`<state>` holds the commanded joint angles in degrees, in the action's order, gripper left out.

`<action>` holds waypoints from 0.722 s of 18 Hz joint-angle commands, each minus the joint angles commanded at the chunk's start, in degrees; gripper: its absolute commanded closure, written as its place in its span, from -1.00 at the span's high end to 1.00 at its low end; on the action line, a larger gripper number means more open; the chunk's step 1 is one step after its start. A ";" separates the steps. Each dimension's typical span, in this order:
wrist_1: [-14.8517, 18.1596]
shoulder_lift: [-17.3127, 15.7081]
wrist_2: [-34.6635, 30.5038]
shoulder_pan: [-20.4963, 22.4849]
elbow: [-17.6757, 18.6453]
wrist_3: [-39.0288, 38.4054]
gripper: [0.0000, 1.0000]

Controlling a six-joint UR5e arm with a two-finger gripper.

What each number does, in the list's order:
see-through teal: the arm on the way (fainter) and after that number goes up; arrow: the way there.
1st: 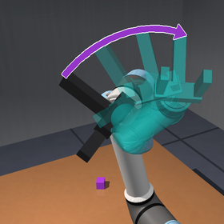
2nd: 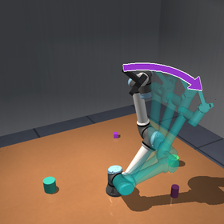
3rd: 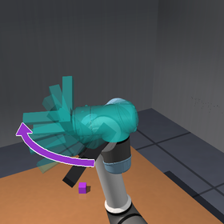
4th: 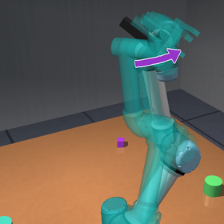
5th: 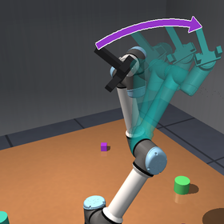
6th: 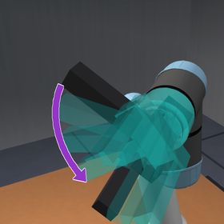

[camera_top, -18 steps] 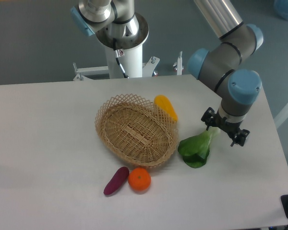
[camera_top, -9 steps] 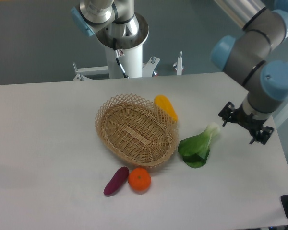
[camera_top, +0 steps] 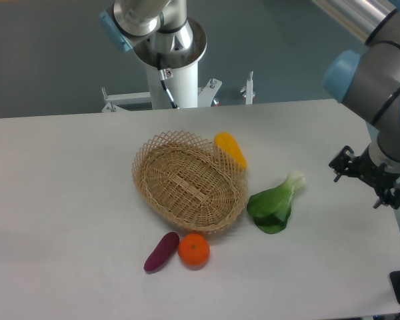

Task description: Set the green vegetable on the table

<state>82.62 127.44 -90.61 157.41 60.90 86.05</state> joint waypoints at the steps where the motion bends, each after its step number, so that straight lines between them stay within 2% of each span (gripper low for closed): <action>1: -0.52 0.09 0.00 -0.09 0.27 -0.61 1.00; 4: -0.88 0.00 0.09 -0.18 0.79 -1.49 1.00; 13: -5.71 -0.70 -0.18 -0.53 3.70 -2.11 1.00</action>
<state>76.91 126.74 -90.79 156.89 64.60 83.94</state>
